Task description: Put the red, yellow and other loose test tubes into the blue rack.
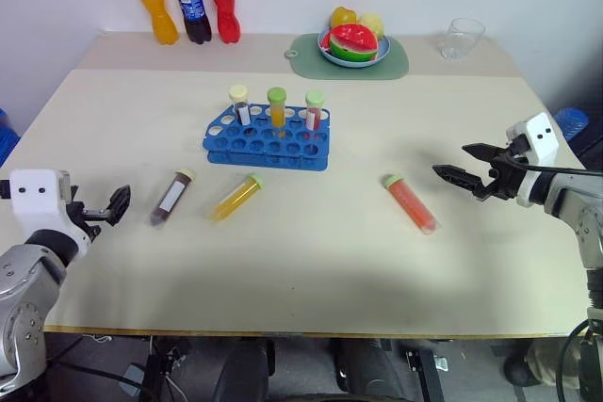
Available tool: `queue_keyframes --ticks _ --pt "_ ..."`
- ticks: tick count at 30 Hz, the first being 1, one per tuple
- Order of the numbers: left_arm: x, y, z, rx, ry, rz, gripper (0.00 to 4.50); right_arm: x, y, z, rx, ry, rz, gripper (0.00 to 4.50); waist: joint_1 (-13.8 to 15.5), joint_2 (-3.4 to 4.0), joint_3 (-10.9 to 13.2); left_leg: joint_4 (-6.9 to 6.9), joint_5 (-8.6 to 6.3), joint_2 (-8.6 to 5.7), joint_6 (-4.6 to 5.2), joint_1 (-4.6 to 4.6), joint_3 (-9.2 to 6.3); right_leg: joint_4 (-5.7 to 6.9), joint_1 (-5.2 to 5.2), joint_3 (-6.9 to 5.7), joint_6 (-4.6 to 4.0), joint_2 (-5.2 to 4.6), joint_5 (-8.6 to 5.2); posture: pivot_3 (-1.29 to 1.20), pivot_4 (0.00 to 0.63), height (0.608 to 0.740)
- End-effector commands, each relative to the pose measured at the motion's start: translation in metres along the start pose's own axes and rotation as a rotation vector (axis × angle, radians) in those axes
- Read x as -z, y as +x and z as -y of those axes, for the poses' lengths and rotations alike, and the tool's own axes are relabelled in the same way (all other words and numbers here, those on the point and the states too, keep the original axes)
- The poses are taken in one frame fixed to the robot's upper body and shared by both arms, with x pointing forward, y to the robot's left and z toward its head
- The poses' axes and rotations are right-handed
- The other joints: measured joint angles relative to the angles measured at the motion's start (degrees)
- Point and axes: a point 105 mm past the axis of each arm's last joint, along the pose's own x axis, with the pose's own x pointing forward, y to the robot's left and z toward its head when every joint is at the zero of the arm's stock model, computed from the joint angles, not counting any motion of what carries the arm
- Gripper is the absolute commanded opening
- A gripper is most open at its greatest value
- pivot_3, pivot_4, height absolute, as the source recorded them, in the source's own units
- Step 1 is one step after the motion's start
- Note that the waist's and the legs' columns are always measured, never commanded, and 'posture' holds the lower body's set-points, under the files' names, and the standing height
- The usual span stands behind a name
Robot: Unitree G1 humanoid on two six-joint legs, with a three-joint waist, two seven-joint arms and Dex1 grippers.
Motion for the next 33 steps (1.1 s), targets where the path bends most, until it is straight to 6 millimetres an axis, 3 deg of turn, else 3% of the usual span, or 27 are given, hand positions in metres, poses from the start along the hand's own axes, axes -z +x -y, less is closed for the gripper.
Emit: queue_keyframes --ticks 1,3,6,10,12,15,19,26,29,33 --pt "-0.02 0.006 0.022 0.098 0.03 0.089 4.35 -0.015 -0.004 -0.012 0.005 -0.1 -0.039 4.5 -0.05 0.0 0.0 0.01 0.0 -0.01 0.0 0.0 0.0 0.01 0.0 0.0 0.0 0.0 0.0 0.0 0.15 0.734" --pt "-0.025 0.013 0.038 0.177 0.044 0.112 4.35 -0.015 -0.002 -0.022 -0.006 -0.08 -0.066 4.5 -0.1 0.0 -0.01 0.01 0.0 -0.01 0.0 0.01 0.0 0.01 0.0 0.0 0.0 0.0 0.0 0.0 0.15 0.734" --pt "-0.031 0.022 0.077 0.365 0.111 0.131 4.35 -0.021 -0.002 -0.043 -0.044 -0.084 -0.132 4.5 -0.1 0.0 0.0 0.01 0.0 -0.01 -0.01 0.01 0.0 0.02 0.0 0.0 0.0 0.02 0.0 0.0 0.15 0.734" --pt "-0.025 0.016 0.125 0.647 0.17 0.132 4.35 -0.008 0.002 -0.067 -0.042 -0.015 -0.316 4.5 -0.38 0.01 -0.01 0.01 0.0 0.0 0.0 -0.01 0.01 0.0 -0.03 0.01 -0.01 0.02 0.0 0.0 0.15 0.734" --pt "-0.022 0.012 0.14 0.735 0.191 0.131 4.35 -0.006 0.005 -0.073 -0.018 -0.023 -0.365 4.5 -0.32 0.01 -0.01 0.0 0.0 0.0 0.0 -0.01 0.0 -0.01 -0.04 0.01 -0.01 0.03 -0.01 0.0 0.15 0.734" --pt "-0.009 -0.01 0.175 0.962 0.268 0.12 4.35 -0.009 0.016 -0.072 0.034 0.009 -0.432 4.5 -0.46 0.03 0.0 0.01 0.0 0.0 0.0 -0.02 0.01 0.0 -0.05 0.01 -0.02 0.04 -0.01 0.0 0.15 0.734" --pt "0.006 -0.038 0.205 1.171 0.312 0.121 4.35 -0.005 0.032 -0.062 0.097 0.073 -0.505 4.5 -0.24 0.04 0.0 0.01 0.0 0.0 0.01 -0.07 0.03 -0.02 -0.09 0.02 -0.02 0.03 -0.01 0.0 0.15 0.734" --pt "0.018 -0.059 0.223 1.289 0.313 0.107 4.35 0.002 0.052 -0.058 0.102 0.136 -0.617 4.5 -0.29 0.05 0.01 0.02 -0.01 0.0 0.02 -0.23 0.01 -0.02 -0.22 0.0 -0.01 0.03 0.0 0.0 0.15 0.734" --pt "0.018 -0.061 0.225 1.274 0.303 0.119 4.5 0.005 0.053 -0.056 0.113 0.12 -0.66 3.62 -0.29 0.06 0.01 0.03 -0.01 0.0 0.03 -0.26 -0.01 -0.02 -0.24 0.0 -0.01 0.03 0.0 0.0 0.15 0.734" --pt "0.019 -0.06 0.223 1.251 0.294 0.119 4.5 0.007 0.051 -0.058 0.092 0.094 -0.689 1.56 -0.3 0.06 0.01 0.03 -0.02 0.0 0.04 -0.27 -0.01 -0.02 -0.24 -0.01 -0.01 0.03 0.0 0.0 0.15 0.734"
